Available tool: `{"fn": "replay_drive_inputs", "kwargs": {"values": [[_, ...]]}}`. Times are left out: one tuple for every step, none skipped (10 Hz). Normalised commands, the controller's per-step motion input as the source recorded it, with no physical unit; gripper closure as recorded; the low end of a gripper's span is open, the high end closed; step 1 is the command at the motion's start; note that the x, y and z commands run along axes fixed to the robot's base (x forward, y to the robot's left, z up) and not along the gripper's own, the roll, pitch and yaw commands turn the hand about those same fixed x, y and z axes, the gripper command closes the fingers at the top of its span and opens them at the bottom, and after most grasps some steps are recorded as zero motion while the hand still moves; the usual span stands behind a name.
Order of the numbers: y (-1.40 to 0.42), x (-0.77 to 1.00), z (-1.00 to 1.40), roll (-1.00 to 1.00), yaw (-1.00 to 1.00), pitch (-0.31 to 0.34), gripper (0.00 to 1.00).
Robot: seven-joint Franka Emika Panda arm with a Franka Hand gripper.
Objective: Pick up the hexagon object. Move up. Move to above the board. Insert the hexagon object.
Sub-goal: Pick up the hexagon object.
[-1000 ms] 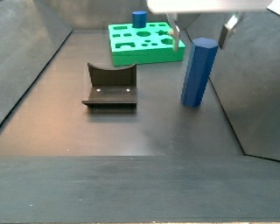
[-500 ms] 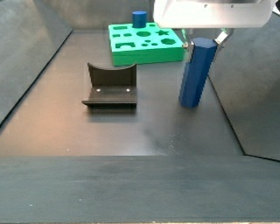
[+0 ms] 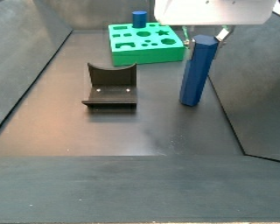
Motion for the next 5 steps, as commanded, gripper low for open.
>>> {"fn": "replay_drive_inputs", "kwargs": {"values": [[0.0, 0.0, 0.0, 0.0, 0.0, 0.0, 1.0], [0.0, 0.0, 0.0, 0.0, 0.0, 0.0, 1.0], [0.0, 0.0, 0.0, 0.0, 0.0, 0.0, 1.0], [0.0, 0.0, 0.0, 0.0, 0.0, 0.0, 1.0], [0.0, 0.0, 0.0, 0.0, 0.0, 0.0, 1.0]]}}
